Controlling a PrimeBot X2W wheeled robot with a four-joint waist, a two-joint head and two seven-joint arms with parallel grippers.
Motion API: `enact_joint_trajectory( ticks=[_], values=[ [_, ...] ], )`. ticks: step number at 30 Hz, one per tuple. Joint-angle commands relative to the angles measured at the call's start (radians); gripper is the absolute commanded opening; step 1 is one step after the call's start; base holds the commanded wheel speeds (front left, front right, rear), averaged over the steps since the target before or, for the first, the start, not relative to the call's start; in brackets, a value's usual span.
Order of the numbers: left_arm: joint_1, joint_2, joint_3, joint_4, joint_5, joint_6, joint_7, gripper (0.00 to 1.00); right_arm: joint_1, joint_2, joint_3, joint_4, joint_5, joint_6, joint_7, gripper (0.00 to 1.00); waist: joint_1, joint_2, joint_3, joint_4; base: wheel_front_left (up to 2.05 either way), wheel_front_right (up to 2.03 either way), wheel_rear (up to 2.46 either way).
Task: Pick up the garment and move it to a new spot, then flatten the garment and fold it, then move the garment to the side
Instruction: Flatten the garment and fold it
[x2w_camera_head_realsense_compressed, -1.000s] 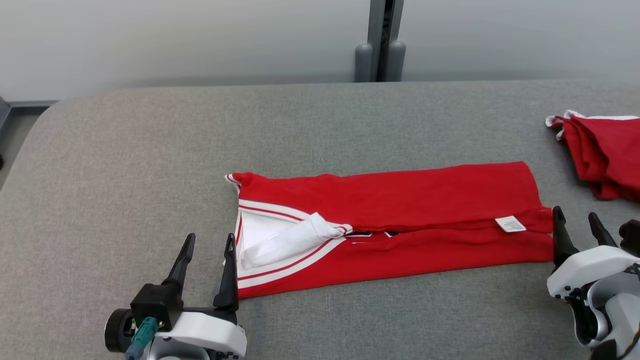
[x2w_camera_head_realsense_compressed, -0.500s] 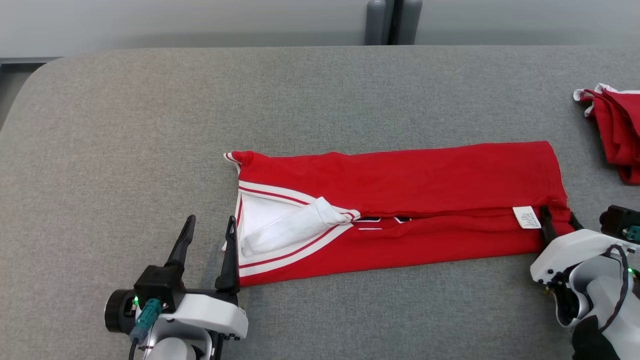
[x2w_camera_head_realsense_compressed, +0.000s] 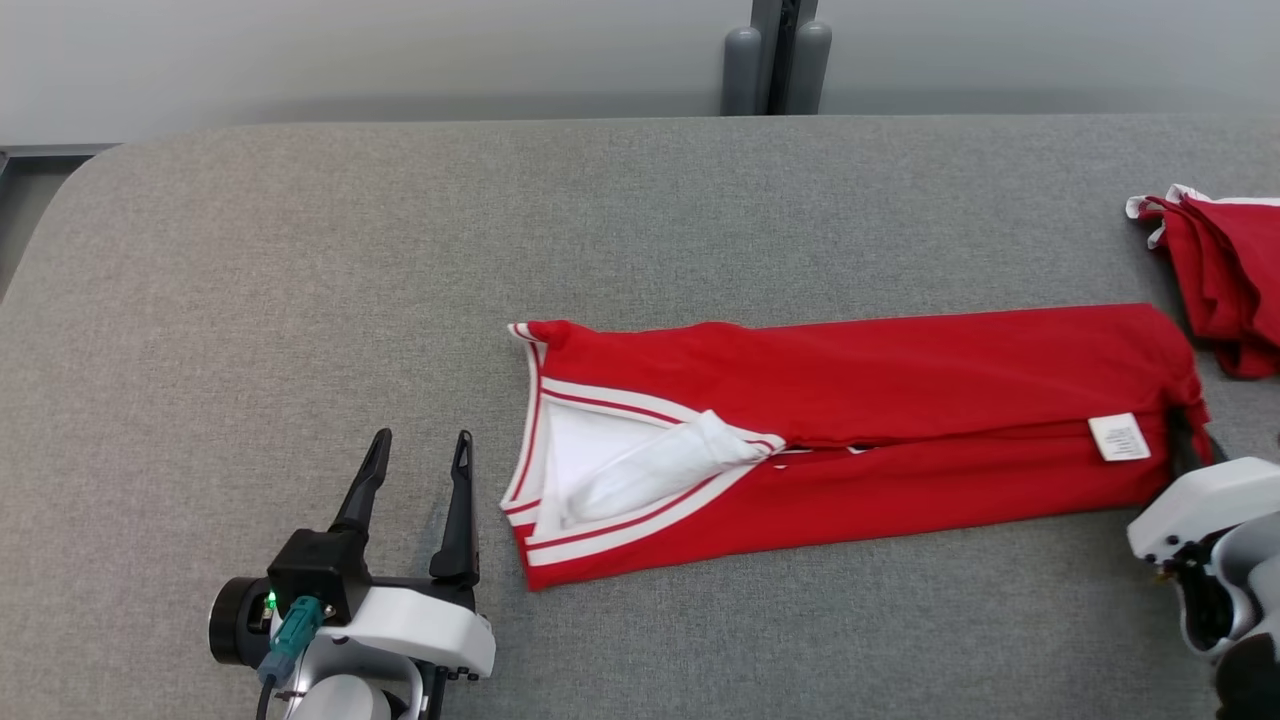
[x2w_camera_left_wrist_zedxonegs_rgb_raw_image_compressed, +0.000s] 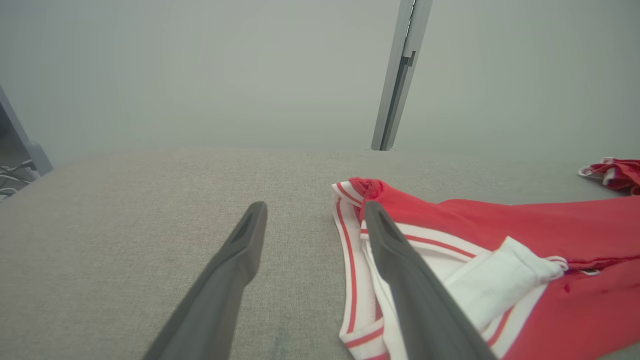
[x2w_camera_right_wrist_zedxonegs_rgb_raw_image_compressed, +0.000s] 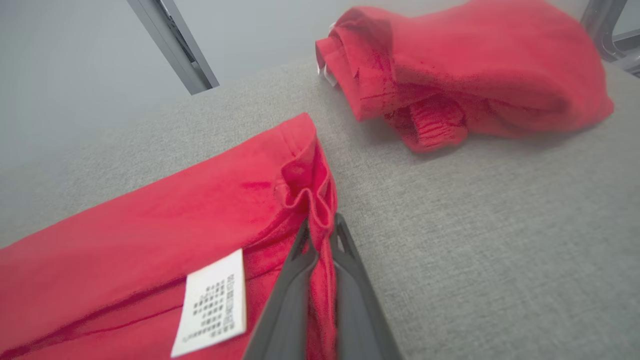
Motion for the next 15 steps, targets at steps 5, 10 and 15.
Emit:
enact_joint_trajectory(
  ticks=[5, 10, 15],
  values=[
    [0.011, 0.004, 0.005, -0.004, -0.001, -0.001, -0.004, 1.0, 0.003, -0.071, -0.009, -0.027, 0.024, -0.003, -0.01, 0.0, 0.0, 0.0, -0.002, -0.003, 0.0, 0.0, 0.0],
    [0.014, 0.004, 0.003, 0.002, -0.007, -0.002, -0.004, 1.0, 0.011, -0.076, 0.012, -0.063, 0.036, -0.003, -0.01, 0.0, 0.0, 0.0, -0.006, -0.005, 0.0, 0.0, 0.0],
    [0.012, 0.004, -0.01, 0.011, -0.022, 0.002, -0.004, 1.0, 0.038, -0.067, 0.064, -0.172, 0.087, -0.002, -0.01, 0.0, 0.0, 0.0, -0.021, 0.002, 0.0, 0.0, 0.0]
  ],
)
